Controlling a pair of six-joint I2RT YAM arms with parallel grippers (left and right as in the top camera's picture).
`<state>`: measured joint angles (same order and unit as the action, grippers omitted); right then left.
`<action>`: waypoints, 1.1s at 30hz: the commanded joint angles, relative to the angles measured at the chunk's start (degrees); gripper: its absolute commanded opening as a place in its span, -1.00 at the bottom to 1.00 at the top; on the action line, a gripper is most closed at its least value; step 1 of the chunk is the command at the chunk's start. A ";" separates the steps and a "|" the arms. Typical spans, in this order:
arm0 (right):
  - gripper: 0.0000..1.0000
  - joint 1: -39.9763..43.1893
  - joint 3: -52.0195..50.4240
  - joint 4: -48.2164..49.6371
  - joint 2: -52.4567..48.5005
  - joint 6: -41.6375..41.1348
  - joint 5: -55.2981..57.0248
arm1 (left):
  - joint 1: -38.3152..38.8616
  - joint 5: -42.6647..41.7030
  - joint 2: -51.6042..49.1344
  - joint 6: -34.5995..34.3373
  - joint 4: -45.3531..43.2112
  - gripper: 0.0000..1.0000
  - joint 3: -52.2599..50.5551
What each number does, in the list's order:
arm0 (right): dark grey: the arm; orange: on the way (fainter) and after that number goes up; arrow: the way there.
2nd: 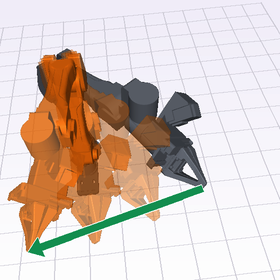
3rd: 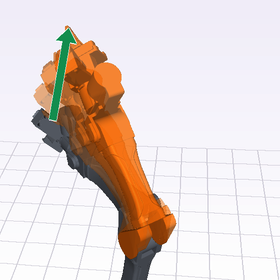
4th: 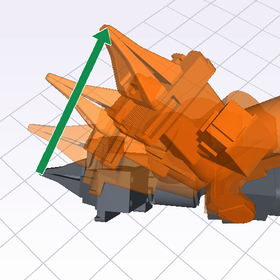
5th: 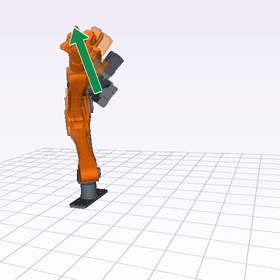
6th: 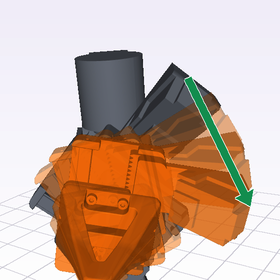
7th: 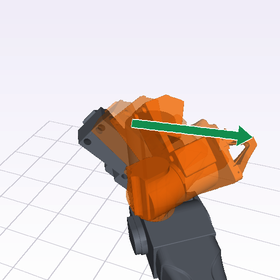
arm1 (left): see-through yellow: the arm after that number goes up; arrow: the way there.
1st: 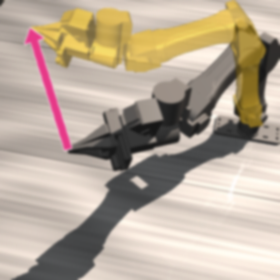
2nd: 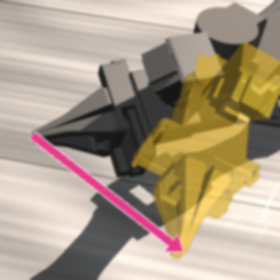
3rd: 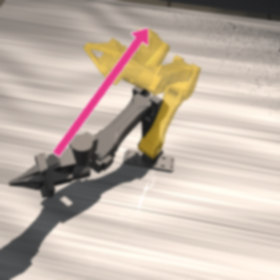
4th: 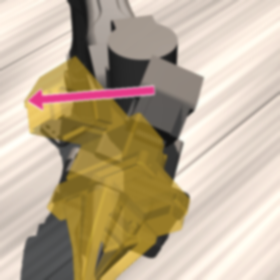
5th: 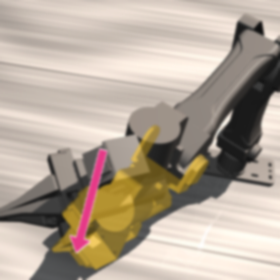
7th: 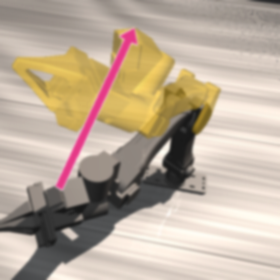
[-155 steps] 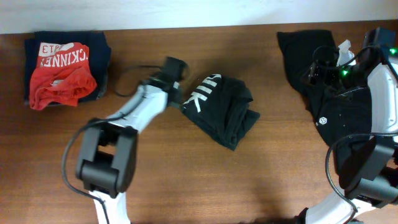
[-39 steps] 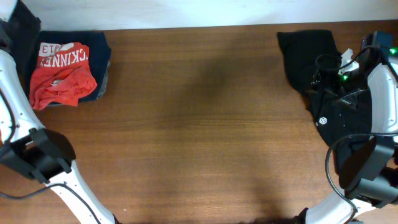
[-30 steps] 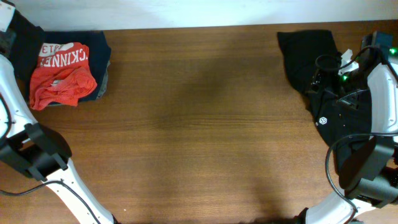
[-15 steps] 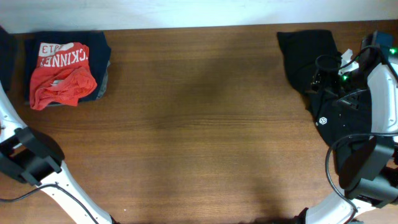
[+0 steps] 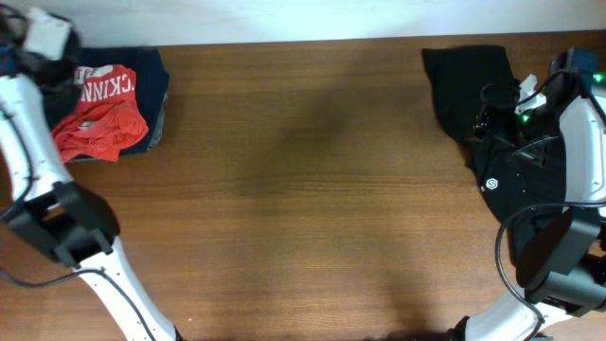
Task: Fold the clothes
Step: 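Lower the black T-shirt onto the red-and-navy stack and release it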
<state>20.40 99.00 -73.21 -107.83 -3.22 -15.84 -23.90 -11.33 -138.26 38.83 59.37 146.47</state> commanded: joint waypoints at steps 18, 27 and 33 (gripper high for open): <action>0.98 -0.52 0.85 0.11 1.27 -0.22 0.72 | 18.91 5.77 -8.59 -4.79 3.19 -0.24 0.79; 0.98 -0.52 0.85 0.09 1.27 -0.22 0.72 | 14.05 3.28 -7.13 -15.65 9.40 -0.31 11.19; 0.97 -0.52 0.85 0.09 1.27 -0.22 0.72 | 5.27 -7.19 -6.95 -15.65 12.26 -0.01 14.40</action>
<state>20.40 99.00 -73.12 -107.83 -3.18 -15.84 -13.65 -12.32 -145.82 24.56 70.91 160.68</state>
